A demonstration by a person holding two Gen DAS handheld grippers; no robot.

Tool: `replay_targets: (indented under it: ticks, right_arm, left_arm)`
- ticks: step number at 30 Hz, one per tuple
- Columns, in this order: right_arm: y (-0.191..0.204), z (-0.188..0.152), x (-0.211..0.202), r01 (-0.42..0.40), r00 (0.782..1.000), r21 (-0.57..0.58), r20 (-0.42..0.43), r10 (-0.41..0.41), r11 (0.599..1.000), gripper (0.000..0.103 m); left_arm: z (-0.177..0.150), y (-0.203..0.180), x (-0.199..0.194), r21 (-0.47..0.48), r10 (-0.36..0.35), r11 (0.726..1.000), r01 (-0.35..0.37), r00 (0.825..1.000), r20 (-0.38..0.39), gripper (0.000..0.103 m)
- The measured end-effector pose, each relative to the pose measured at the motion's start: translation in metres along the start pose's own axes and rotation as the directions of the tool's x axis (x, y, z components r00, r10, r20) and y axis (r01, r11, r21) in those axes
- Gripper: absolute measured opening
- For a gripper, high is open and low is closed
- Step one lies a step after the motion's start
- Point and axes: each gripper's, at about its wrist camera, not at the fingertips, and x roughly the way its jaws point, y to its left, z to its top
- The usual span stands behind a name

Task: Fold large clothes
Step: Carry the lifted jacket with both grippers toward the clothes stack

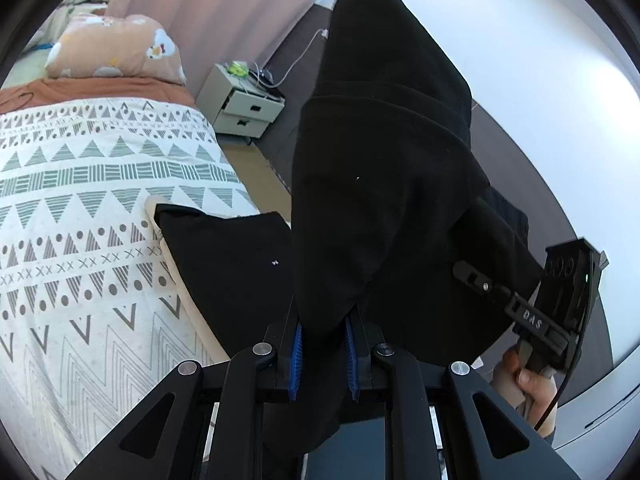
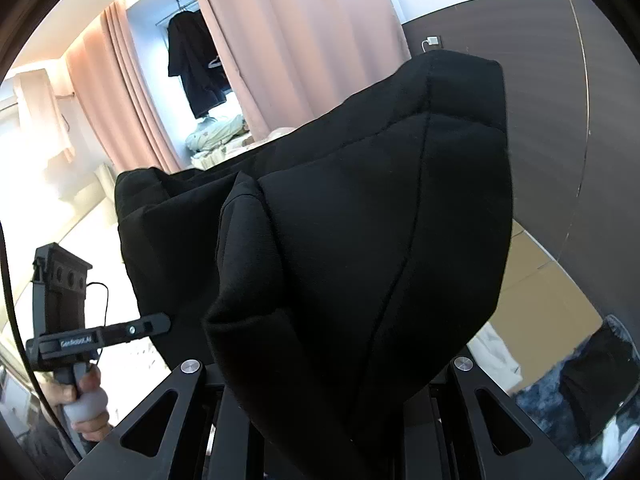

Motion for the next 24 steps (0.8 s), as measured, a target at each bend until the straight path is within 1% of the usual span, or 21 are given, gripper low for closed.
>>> replay_targets:
  ticks: [4,7,13,14,16,19,24]
  right_arm:
    - [-0.006,0.011,0.03,0.024,0.999,-0.011,-0.031,-0.024,1.0,0.019]
    - [-0.009,0.019,0.064,0.047,0.997,-0.005,-0.055,-0.047,0.999,0.019]
    - [-0.024,0.037,0.124,0.064,0.993,0.014,-0.102,-0.062,0.998,0.018]
    - [-0.026,0.037,0.135,0.071,0.991,0.012,-0.116,-0.069,0.997,0.018]
    - [-0.044,0.033,0.146,0.082,0.986,0.01,-0.144,-0.08,0.997,0.018]
    - [-0.054,0.044,0.181,0.094,0.98,0.017,-0.18,-0.09,0.995,0.017]
    - [-0.071,0.04,0.231,0.139,0.963,0.039,-0.238,-0.126,0.99,0.017]
  left_arm:
    - [0.01,0.017,0.025,-0.017,0.002,1.0,-0.002,1.0,-0.029,0.018]
    - [0.019,0.033,0.041,-0.028,-0.002,1.0,0.0,0.998,-0.055,0.018]
    - [0.038,0.071,0.08,-0.043,0.011,0.999,-0.016,0.994,-0.106,0.018]
    - [0.04,0.078,0.088,-0.047,0.015,0.999,-0.02,0.993,-0.116,0.018]
    - [0.043,0.092,0.102,-0.062,0.02,0.998,-0.028,0.991,-0.134,0.018]
    - [0.047,0.113,0.124,-0.089,0.019,0.995,-0.034,0.986,-0.165,0.018]
    - [0.05,0.139,0.157,-0.108,0.022,0.993,-0.044,0.979,-0.204,0.021]
